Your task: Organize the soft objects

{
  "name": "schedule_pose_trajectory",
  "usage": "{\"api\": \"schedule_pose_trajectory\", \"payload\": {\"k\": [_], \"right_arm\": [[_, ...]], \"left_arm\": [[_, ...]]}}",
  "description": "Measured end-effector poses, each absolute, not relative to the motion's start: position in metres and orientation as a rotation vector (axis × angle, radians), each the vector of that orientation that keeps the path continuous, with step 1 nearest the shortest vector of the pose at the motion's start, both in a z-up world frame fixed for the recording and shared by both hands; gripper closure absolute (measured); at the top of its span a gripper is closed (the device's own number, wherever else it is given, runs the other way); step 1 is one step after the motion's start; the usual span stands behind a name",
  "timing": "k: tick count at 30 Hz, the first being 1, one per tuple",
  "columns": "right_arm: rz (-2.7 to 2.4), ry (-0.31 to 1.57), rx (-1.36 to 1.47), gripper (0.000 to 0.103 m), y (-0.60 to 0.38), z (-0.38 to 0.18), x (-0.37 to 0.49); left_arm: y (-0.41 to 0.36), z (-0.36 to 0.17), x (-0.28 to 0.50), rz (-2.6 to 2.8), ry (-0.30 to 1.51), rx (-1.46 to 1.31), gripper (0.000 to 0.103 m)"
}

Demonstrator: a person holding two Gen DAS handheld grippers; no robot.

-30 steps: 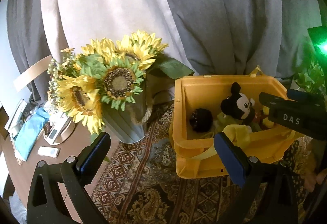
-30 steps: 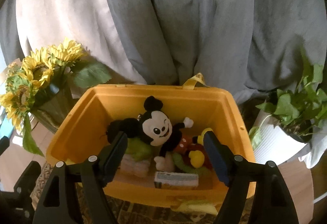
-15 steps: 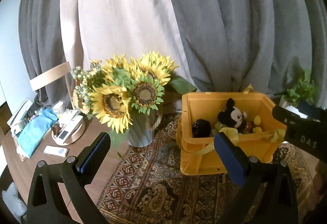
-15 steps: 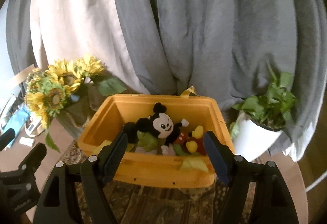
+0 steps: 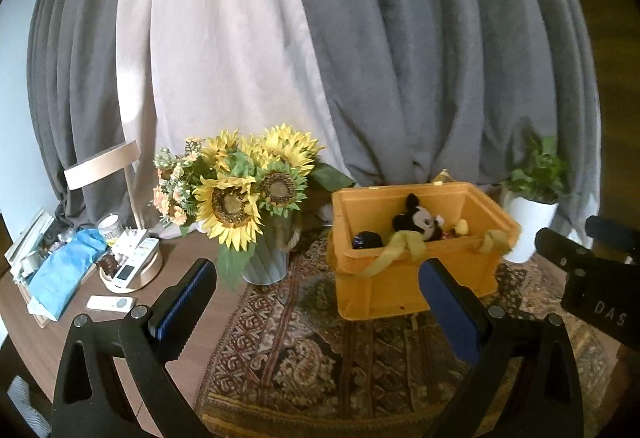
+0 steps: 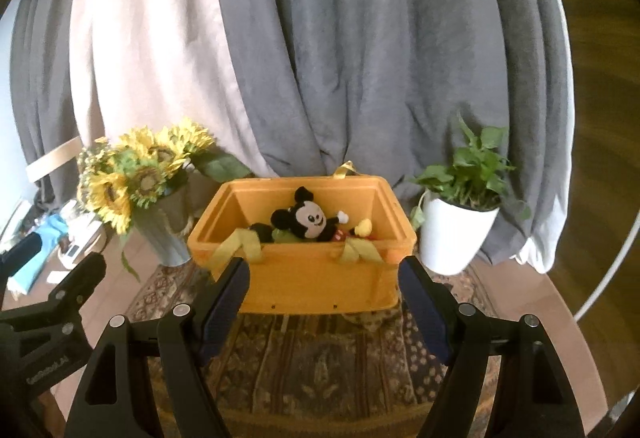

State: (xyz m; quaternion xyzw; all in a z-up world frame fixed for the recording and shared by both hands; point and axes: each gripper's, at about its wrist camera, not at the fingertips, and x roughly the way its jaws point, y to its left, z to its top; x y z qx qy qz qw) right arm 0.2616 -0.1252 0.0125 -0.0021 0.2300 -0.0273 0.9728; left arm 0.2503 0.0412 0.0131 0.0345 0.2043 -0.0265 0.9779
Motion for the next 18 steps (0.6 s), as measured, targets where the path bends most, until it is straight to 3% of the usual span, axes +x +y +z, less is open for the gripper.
{"api": "schedule_pose_trajectory", "payload": {"k": [18], "right_arm": [[-0.049,0.44,0.007,0.022,-0.161,0.019,0.141]], "left_arm": [[0.005,0.022,0.127,-0.023,0.375,0.06,0.0]]}}
